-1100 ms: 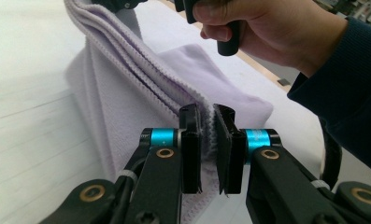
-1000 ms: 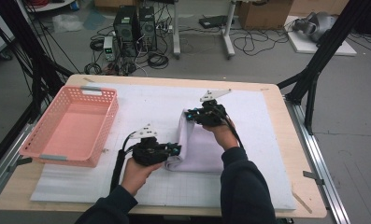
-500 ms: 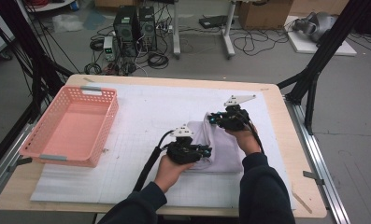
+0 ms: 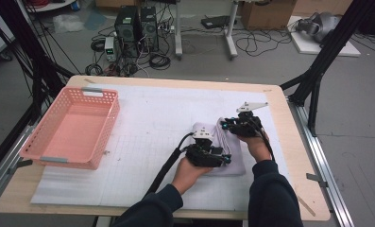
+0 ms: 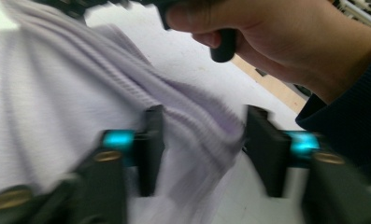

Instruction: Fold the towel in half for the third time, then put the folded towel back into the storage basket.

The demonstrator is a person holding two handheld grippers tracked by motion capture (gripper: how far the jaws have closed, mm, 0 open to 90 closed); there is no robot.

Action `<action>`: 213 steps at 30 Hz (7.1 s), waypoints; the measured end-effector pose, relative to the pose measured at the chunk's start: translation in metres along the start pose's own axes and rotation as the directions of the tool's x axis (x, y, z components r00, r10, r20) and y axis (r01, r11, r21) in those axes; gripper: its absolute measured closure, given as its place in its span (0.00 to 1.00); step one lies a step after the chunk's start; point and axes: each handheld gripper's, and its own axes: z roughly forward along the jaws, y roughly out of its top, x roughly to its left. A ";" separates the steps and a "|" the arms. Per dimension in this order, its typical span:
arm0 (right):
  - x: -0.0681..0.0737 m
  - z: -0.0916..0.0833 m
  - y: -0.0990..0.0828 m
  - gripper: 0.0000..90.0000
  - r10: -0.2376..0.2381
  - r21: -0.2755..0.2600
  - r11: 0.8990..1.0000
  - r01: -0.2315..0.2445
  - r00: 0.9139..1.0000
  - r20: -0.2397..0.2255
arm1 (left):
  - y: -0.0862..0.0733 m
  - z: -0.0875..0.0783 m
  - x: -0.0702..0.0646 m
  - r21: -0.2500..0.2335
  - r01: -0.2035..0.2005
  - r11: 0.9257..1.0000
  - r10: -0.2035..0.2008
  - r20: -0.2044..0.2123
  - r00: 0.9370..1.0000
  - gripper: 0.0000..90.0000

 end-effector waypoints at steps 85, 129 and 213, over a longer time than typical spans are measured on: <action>0.051 -0.053 -0.037 0.65 0.010 -0.014 1.000 -0.008 0.986 0.169 | -0.067 -0.168 0.104 -0.143 -0.085 0.986 0.024 -0.382 0.924 0.30; 0.043 -0.105 -0.095 0.33 0.080 -0.127 0.990 -0.063 0.988 0.135 | -0.064 -0.172 0.101 -0.195 -0.093 0.976 0.018 -0.352 0.936 0.19; 0.022 -0.108 -0.099 0.23 0.161 -0.133 0.983 -0.128 0.947 0.276 | -0.012 -0.038 0.074 0.007 0.095 0.995 -0.092 -0.162 0.983 0.28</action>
